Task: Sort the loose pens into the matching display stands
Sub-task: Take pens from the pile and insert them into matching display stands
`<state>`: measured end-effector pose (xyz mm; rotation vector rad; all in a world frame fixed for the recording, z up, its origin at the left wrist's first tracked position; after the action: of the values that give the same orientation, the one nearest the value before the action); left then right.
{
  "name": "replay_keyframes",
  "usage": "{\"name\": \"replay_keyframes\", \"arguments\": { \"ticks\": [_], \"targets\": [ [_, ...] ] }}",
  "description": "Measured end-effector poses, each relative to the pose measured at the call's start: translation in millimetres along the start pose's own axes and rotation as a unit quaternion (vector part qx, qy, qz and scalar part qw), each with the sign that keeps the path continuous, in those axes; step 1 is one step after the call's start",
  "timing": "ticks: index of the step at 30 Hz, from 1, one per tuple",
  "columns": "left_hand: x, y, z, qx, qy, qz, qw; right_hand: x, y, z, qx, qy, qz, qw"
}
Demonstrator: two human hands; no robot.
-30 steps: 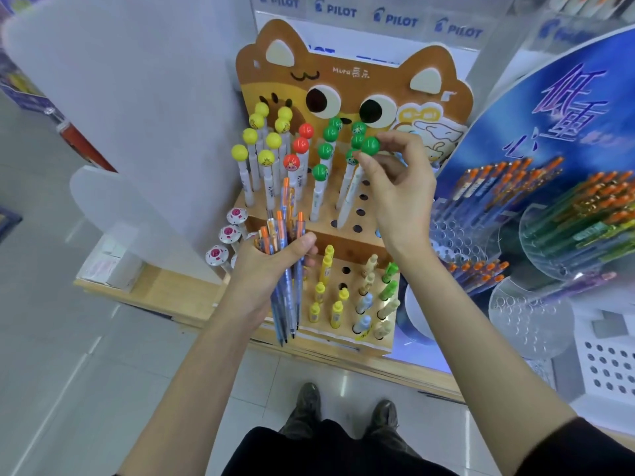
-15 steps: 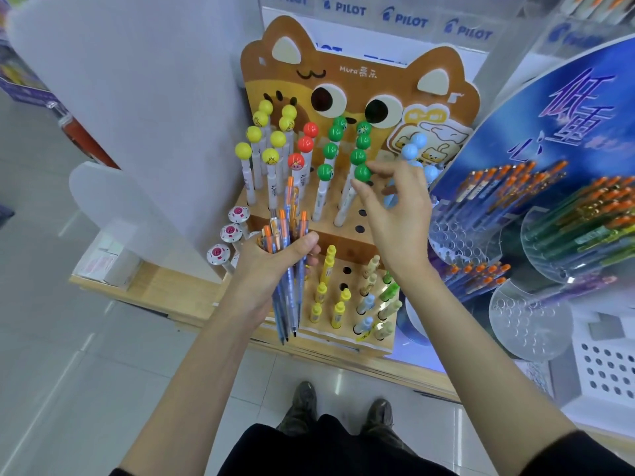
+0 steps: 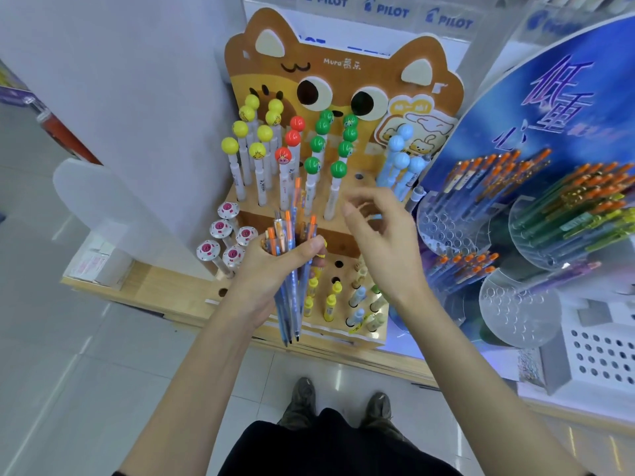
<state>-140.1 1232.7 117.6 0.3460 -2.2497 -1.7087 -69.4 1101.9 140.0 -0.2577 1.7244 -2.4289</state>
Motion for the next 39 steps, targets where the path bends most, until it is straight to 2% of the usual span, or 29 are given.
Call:
{"name": "replay_keyframes", "arguments": {
  "ticks": [4, 7, 15, 19, 27, 30, 34, 39],
  "targets": [
    [6, -2, -15, -0.004, -0.046, -0.008, 0.999, 12, -2, 7, -0.094, -0.156, -0.146, 0.972],
    [13, -5, -29, 0.002, -0.066, -0.011, 0.998, 16, 2, 18, -0.139, -0.184, -0.178, 0.957],
    [26, -30, -48, 0.018, -0.043, 0.057, 0.997, 37, 33, 65, -0.131, -0.099, -0.152, 0.975],
    [32, -38, -62, -0.026, -0.051, 0.049, 0.997, 49, 50, 99, -0.132, -0.012, -0.14, 0.981],
    [43, -49, -89, -0.059, -0.046, 0.031, 0.997, 59, 82, 145, -0.034, 0.138, -0.128, 0.982],
    [46, -53, -94, -0.056, -0.053, 0.039, 0.996, 63, 90, 146, -0.039, 0.153, -0.119, 0.98],
    [48, -56, -97, -0.01, 0.001, 0.063, 0.998, 63, 97, 138, -0.03, 0.146, -0.104, 0.983],
    [52, -57, -94, -0.018, -0.012, 0.046, 0.999, 60, 108, 140, -0.07, 0.159, -0.098, 0.98]
  ]
}}
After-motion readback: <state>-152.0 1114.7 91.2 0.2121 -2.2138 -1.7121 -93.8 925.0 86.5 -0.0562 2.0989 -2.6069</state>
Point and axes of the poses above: each hand's wrist, its own x-axis away from the middle knuckle, its own z-axis out of the back of the hand, y = z × x, the point moved 2 cm from there along -x, towards the middle knuckle, and after that the axes turned 14 degrees about -z, right-handed, at the moved point
